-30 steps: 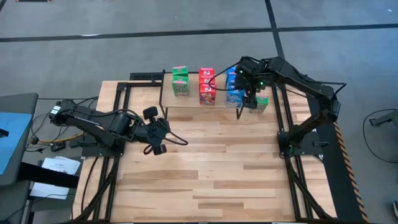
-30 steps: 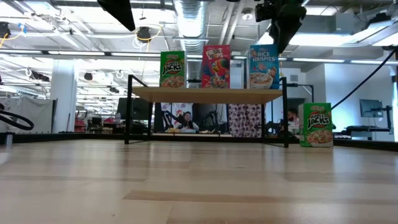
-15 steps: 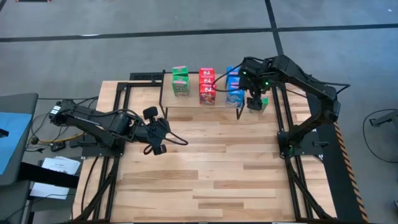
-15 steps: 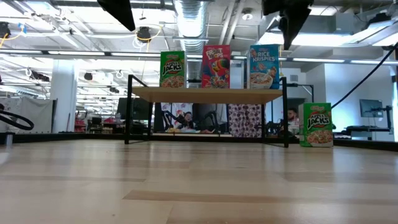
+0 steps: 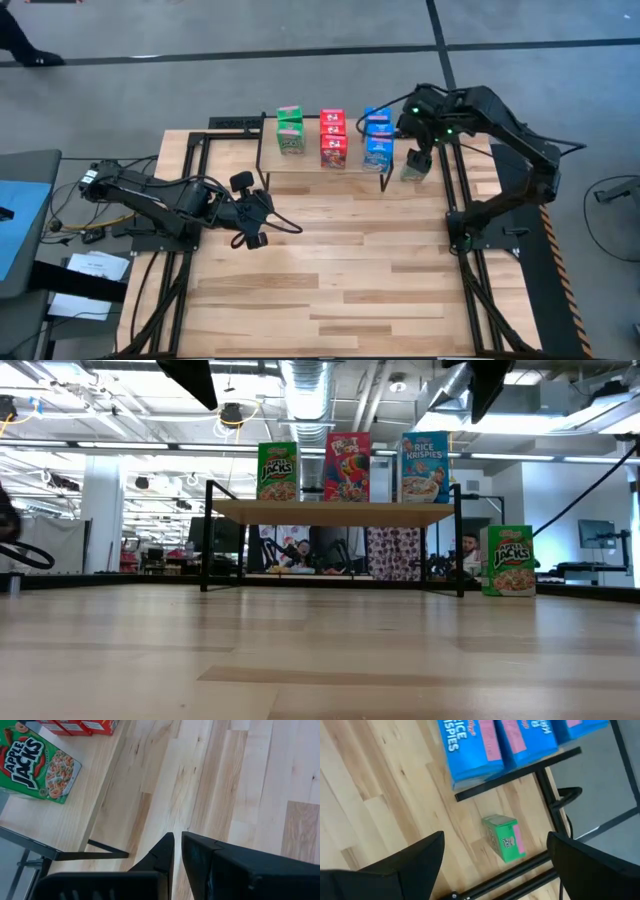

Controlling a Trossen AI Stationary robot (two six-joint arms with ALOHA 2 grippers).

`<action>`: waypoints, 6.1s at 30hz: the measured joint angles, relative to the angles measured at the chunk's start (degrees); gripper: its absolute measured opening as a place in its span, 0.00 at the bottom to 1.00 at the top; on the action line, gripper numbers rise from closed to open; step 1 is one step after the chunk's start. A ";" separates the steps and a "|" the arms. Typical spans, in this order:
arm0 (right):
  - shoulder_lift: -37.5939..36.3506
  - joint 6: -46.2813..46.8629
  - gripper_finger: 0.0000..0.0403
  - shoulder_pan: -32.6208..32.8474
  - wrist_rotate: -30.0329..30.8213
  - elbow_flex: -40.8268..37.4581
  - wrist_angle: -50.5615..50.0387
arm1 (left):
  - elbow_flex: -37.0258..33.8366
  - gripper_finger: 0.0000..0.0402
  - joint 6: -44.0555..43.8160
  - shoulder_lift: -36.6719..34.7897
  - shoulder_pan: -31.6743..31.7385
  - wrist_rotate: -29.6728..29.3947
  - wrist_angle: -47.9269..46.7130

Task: Stack cereal on shelf
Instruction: Put the green cereal box on the shelf aligned with the other green cereal boxes

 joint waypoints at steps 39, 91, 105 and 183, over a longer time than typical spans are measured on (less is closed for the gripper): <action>-11.25 5.46 0.93 -0.04 0.39 -22.01 0.00 | 0.00 0.06 1.52 0.00 0.00 -0.47 0.02; -16.30 6.21 0.93 -0.44 3.15 -36.87 9.05 | 0.00 0.06 -0.22 0.00 0.00 0.06 0.17; -16.28 3.85 0.93 -1.46 2.98 -36.83 10.51 | 0.00 0.06 1.88 0.00 0.02 3.18 0.07; -9.71 -12.98 0.93 -25.03 -7.74 -36.81 23.82 | 0.00 0.06 0.94 0.00 0.02 3.43 -0.20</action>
